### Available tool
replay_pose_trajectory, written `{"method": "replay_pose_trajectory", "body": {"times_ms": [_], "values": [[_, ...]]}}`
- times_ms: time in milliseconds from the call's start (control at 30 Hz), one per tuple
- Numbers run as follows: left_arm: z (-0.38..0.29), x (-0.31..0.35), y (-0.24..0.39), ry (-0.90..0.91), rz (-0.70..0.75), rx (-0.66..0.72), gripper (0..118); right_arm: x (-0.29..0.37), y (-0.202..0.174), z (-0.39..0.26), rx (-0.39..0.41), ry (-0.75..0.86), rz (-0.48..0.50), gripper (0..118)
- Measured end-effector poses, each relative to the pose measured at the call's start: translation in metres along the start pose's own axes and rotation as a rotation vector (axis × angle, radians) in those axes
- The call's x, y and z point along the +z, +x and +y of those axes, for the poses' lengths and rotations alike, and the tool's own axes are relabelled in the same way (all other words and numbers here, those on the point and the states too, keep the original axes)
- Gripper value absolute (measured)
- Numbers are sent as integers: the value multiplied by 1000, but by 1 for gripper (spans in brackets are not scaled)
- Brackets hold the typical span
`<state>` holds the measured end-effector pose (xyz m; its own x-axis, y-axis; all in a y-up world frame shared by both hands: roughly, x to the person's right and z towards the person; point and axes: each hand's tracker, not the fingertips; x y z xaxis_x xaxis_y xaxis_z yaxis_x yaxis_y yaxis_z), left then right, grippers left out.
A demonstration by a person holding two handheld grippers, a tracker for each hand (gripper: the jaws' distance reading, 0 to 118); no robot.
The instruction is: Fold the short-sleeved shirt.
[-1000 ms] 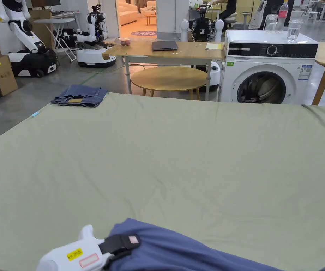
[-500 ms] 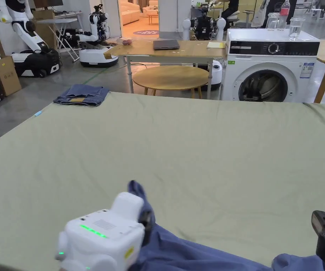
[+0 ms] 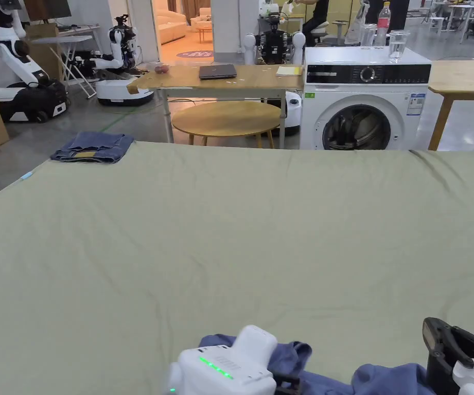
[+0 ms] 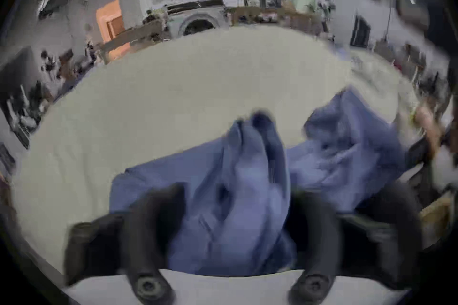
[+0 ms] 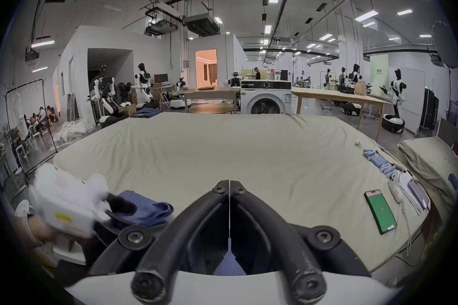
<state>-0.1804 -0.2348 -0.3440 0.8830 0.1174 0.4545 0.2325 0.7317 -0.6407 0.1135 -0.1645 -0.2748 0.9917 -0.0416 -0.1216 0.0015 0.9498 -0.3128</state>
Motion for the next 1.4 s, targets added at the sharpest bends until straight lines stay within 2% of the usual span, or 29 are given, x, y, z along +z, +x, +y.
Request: {"method": "replay_pose_trajectory", "body": {"times_ms": [33,67,233,267,333,367,467,533,600,700,900,1033,1067,1100,1133,1167,1200,1233,1400], "values": [[4,16,-4,73,-34,33,100,-1,1,0,-2,0,1,0],[7,30,-9,128,-59,73,105,-2,3,-1,-8,1,1,0],[8,40,-44,146,-59,274,103,-5,8,-3,-63,5,10,0],[7,29,-48,70,-85,307,82,-6,8,-4,-68,4,10,0],[-4,8,-52,1,-147,340,16,-6,8,-5,-73,-3,17,0],[-9,-2,-47,-20,-158,347,5,-6,8,-7,-69,-6,17,0],[-16,-29,-36,-93,-194,375,5,-3,9,-8,-69,-8,12,0],[-17,-41,-18,-111,-250,344,5,-1,11,-9,-72,-10,9,0],[-16,-50,0,-110,-239,311,5,-1,13,-9,-62,-13,0,0],[-18,-57,9,-116,-225,334,5,1,16,-9,-65,-17,-7,0],[-11,-27,-4,-61,-155,303,5,-1,15,-9,-56,-24,-11,0],[-11,9,-29,43,-176,378,5,0,8,-10,-46,-27,5,0],[-13,18,-44,49,-178,394,26,1,6,-10,-32,-28,7,0],[-17,24,-58,55,-175,419,59,2,5,-10,-17,-27,5,0],[-22,28,-71,65,-167,457,98,3,5,-10,-8,-27,0,0],[-30,32,-90,81,-165,514,118,3,5,-10,-8,-27,0,0],[-34,41,-106,190,-145,570,118,3,6,-10,-10,-29,-1,0],[-41,43,-121,96,-182,673,118,2,6,-10,-17,-32,-1,0],[-78,17,-167,46,-414,997,118,-4,3,-7,-30,-40,-1,0]]}}
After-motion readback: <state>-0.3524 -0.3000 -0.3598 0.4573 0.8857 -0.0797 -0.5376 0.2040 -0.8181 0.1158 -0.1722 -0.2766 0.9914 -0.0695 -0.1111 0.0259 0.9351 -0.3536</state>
